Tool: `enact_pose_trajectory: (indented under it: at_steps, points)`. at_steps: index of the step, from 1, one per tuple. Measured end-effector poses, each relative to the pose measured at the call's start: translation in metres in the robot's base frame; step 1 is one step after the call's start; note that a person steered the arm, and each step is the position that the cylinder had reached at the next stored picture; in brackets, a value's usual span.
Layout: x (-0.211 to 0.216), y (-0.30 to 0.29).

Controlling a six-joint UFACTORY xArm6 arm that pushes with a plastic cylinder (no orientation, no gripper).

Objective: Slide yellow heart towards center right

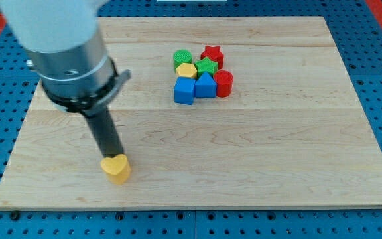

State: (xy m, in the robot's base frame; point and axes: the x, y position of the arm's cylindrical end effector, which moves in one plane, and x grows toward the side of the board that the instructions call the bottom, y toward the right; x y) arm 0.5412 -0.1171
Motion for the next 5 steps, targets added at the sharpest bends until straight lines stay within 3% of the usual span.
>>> enact_pose_trajectory:
  at_steps: [1, 2, 5]
  points:
    - [0.014, -0.051]
    - [0.037, -0.062]
    - [0.028, 0.12]
